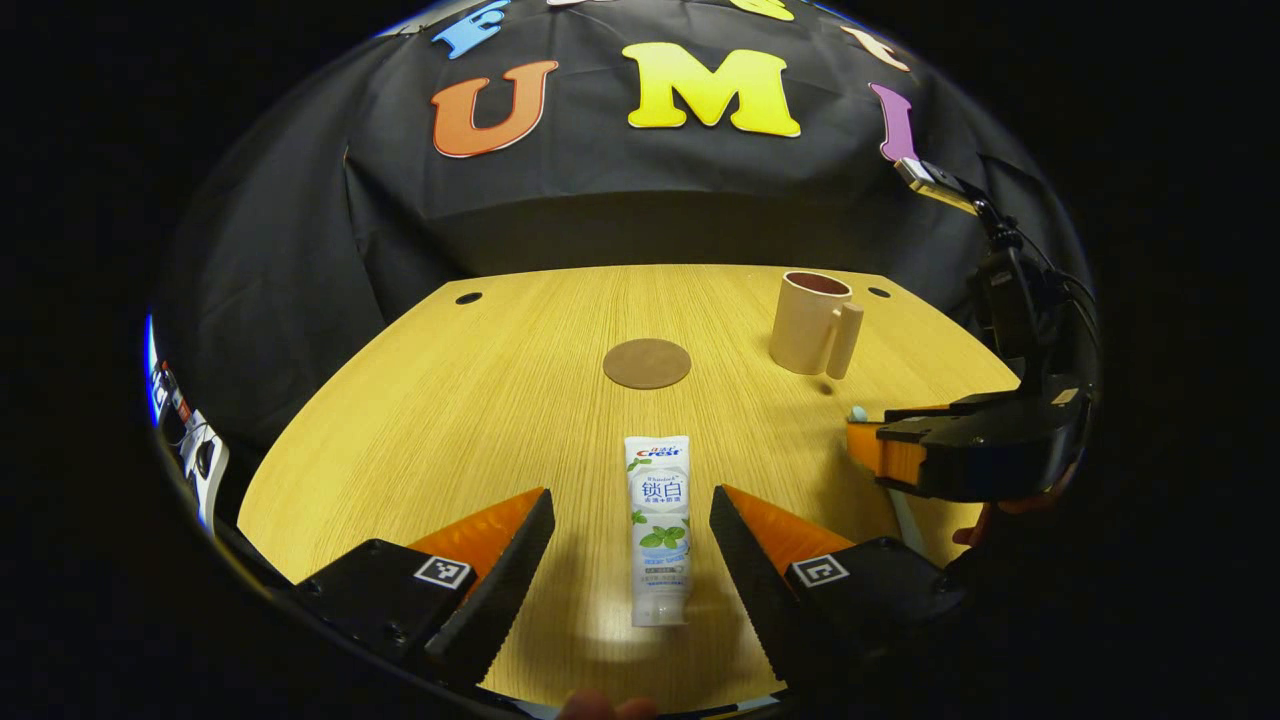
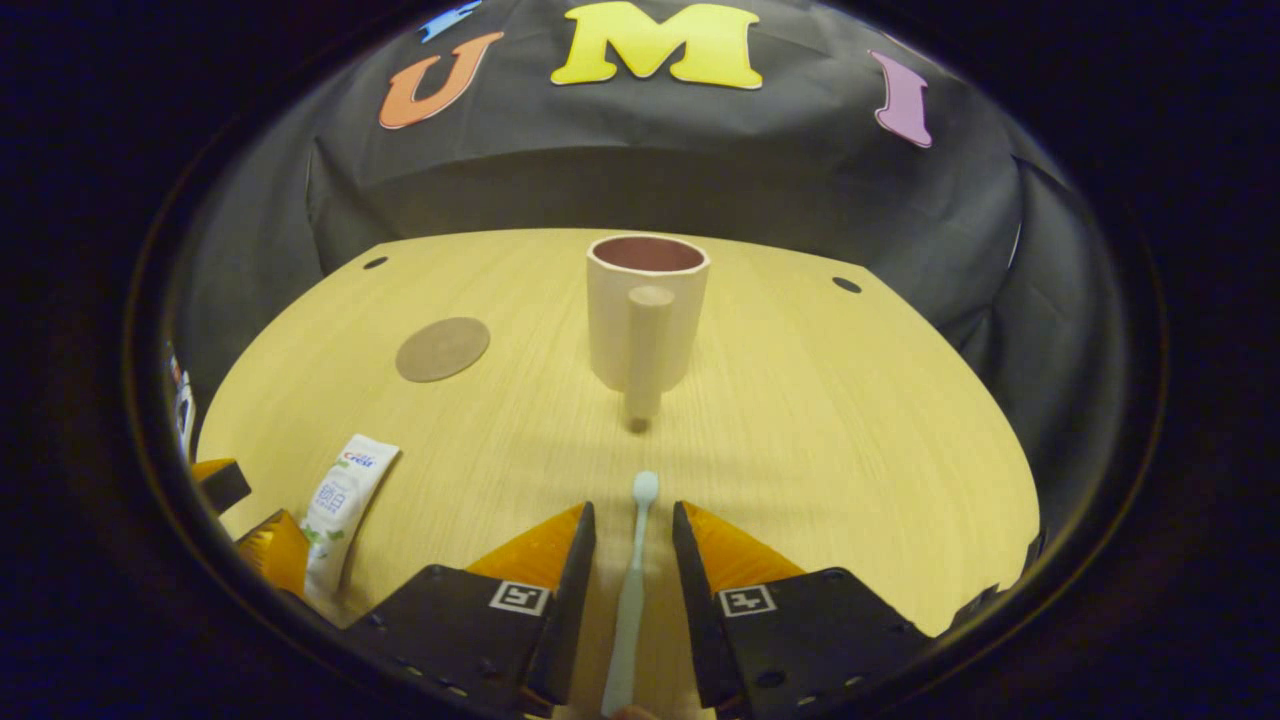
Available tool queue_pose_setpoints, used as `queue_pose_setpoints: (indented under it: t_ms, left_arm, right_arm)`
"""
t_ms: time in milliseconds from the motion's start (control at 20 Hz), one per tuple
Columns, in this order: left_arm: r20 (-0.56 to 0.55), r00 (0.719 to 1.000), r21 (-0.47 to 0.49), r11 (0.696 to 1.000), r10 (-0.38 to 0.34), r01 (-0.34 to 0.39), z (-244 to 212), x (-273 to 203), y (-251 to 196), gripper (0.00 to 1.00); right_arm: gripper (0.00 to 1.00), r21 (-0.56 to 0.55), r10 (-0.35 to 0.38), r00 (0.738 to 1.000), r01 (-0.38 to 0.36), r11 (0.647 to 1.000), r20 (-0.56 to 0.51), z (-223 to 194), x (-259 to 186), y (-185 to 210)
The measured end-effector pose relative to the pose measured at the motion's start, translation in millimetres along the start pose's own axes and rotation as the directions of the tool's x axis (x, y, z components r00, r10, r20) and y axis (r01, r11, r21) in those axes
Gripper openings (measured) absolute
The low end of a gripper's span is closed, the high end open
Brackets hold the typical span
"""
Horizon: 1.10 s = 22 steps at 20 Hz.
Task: Put the toothbrush and toothpaste on the desktop into the cup, then pick up the cup and place it on the coaster on the desktop.
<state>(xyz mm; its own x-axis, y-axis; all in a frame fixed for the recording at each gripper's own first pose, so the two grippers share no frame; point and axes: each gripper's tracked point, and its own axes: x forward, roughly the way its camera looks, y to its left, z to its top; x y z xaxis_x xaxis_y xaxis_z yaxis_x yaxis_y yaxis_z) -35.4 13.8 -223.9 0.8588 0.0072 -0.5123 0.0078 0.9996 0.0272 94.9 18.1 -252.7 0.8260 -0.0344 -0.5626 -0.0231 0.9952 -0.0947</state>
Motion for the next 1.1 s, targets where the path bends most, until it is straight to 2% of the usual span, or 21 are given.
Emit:
queue_pose_setpoints:
  t_ms: [50, 150, 200, 250, 300, 550, 600, 700, 800, 1100]
  left_arm:
    - [0.000, 1.000, -0.001, 1.000, -0.001, 0.001, 0, 0, 0, 1.00]
    - [-0.001, 1.000, -0.004, 1.000, -0.001, 0.001, -2, 0, -1, 1.00]
    - [-0.003, 1.000, -0.006, 1.000, -0.002, 0.002, -3, 1, -1, 1.00]
    - [-0.005, 1.000, -0.008, 1.000, -0.003, 0.003, -4, 2, -1, 1.00]
    - [-0.007, 1.000, -0.010, 1.000, -0.006, 0.005, -6, 2, -3, 1.00]
    - [-0.015, 1.000, -0.005, 1.000, -0.016, 0.016, -13, 8, -13, 1.00]
    - [-0.016, 1.000, -0.003, 1.000, -0.018, 0.018, -14, 9, -14, 1.00]
    - [-0.019, 1.000, -0.001, 1.000, -0.020, 0.020, -16, 12, -17, 1.00]
    - [-0.025, 0.999, -0.001, 1.000, -0.023, 0.023, -19, 14, -20, 1.00]
    - [-0.056, 0.998, 0.024, 0.999, -0.021, 0.022, -28, 19, -24, 1.00]
  right_arm:
    - [0.41, 0.003, 0.002, 1.000, -0.002, 1.000, -0.005, -2, 2, 1]
    - [0.42, 0.013, -0.005, 1.000, 0.005, 1.000, -0.004, -3, 1, -2]
    - [0.31, 0.015, -0.003, 1.000, 0.003, 1.000, -0.005, -4, 1, -2]
    - [0.34, 0.016, -0.002, 1.000, 0.002, 1.000, 0.000, -4, 2, -1]
    - [0.27, 0.014, 0.000, 1.000, 0.000, 1.000, -0.002, -5, 2, -2]
    - [0.18, -0.007, 0.010, 1.000, -0.010, 1.000, 0.012, -7, 2, 1]
    - [0.06, -0.005, 0.008, 1.000, -0.008, 1.000, 0.019, -7, 2, 0]
    - [0.01, -0.021, 0.002, 1.000, -0.002, 1.000, 0.016, -6, -2, -1]
    - [0.01, -0.039, 0.007, 1.000, -0.006, 0.999, 0.018, -7, 1, -1]
    - [0.00, -0.002, 0.012, 1.000, -0.012, 1.000, 0.007, -7, 0, -8]
